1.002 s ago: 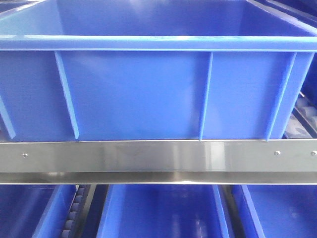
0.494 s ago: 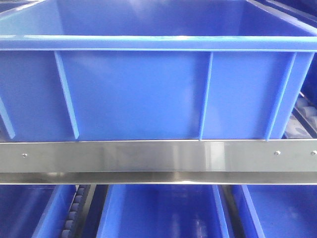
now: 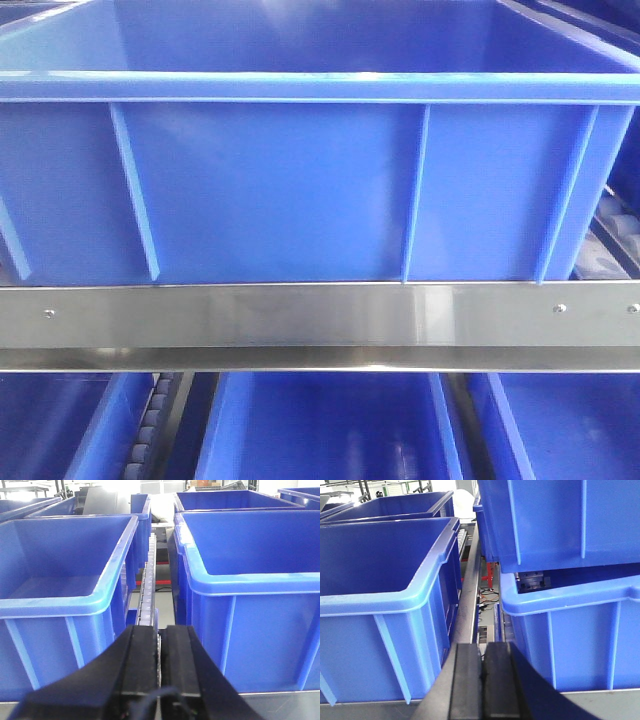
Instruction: Grab silver tray and place in blue box
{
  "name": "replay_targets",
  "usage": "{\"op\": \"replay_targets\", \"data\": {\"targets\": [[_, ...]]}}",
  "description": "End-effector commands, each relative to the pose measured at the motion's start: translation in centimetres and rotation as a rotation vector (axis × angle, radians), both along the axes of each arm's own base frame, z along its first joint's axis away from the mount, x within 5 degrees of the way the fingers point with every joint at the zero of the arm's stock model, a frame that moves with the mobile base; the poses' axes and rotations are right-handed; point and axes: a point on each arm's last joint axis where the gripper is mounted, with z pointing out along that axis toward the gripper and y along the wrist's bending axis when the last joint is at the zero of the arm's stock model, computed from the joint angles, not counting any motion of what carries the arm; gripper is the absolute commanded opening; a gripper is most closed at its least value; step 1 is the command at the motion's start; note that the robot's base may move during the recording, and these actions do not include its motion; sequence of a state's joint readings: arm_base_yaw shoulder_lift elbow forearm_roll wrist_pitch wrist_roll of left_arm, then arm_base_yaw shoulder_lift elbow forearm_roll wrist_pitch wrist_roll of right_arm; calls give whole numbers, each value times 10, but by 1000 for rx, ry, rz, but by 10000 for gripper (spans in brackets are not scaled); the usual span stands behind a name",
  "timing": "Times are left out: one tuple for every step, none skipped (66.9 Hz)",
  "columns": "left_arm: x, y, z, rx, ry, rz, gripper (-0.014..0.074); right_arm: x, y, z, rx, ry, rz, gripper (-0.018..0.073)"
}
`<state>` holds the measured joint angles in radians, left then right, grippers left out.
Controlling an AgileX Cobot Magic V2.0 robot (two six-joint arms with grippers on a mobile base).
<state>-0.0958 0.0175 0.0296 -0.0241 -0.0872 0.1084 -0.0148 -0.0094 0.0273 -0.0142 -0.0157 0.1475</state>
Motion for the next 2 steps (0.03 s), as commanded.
{"op": "replay_targets", "data": {"targets": [[0, 0, 2, -14, -61, 2, 13, -4, 0, 14, -16, -117, -7, 54], [0, 0, 2, -14, -61, 2, 13, -4, 0, 14, -16, -117, -7, 54]]}}
